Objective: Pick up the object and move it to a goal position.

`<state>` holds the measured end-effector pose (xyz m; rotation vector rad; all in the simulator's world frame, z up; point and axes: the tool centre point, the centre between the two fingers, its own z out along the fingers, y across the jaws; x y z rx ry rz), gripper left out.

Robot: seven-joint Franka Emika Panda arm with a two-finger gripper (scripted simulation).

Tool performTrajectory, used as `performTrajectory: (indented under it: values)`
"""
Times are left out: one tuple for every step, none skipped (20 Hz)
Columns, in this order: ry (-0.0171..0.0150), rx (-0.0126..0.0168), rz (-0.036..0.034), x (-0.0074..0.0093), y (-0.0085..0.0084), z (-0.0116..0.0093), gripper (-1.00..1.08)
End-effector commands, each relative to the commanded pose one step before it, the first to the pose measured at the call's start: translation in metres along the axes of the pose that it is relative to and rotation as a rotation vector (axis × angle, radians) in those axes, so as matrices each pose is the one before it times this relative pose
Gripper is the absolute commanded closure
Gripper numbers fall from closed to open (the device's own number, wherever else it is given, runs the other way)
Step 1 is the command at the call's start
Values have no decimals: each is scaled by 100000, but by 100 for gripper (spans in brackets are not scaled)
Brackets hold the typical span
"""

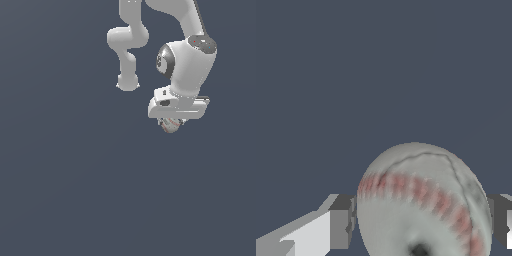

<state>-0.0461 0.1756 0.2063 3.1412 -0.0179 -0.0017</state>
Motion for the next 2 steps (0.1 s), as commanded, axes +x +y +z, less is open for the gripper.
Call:
performTrajectory:
  values:
    - [113,22,149,163,-282,-307,108]
    - [0,0,0,9,-16,-10,108]
